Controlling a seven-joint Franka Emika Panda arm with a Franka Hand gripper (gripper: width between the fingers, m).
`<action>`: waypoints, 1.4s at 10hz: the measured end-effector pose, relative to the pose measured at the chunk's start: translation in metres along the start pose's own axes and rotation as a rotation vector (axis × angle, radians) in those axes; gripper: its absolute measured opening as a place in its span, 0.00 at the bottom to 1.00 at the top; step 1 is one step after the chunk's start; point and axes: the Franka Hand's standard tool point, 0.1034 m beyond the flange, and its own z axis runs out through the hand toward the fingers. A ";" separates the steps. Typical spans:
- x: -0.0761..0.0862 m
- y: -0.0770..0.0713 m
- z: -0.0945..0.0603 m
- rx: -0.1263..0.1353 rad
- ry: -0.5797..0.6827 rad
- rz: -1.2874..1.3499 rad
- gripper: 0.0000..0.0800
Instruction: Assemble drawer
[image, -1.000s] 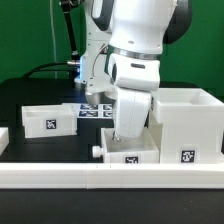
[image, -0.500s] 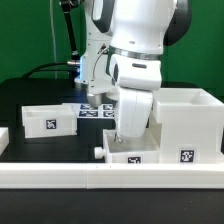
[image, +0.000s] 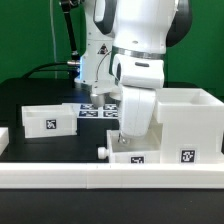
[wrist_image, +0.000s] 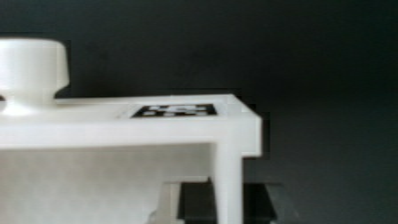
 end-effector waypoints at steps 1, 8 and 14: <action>0.000 0.000 0.000 0.003 -0.001 0.000 0.05; 0.001 0.001 0.000 0.029 -0.034 0.010 0.05; -0.001 0.001 -0.001 0.043 -0.041 0.013 0.36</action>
Offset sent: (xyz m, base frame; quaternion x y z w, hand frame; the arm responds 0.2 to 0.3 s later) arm 0.0000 0.0000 0.0000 0.0000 0.0000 0.0000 1.0000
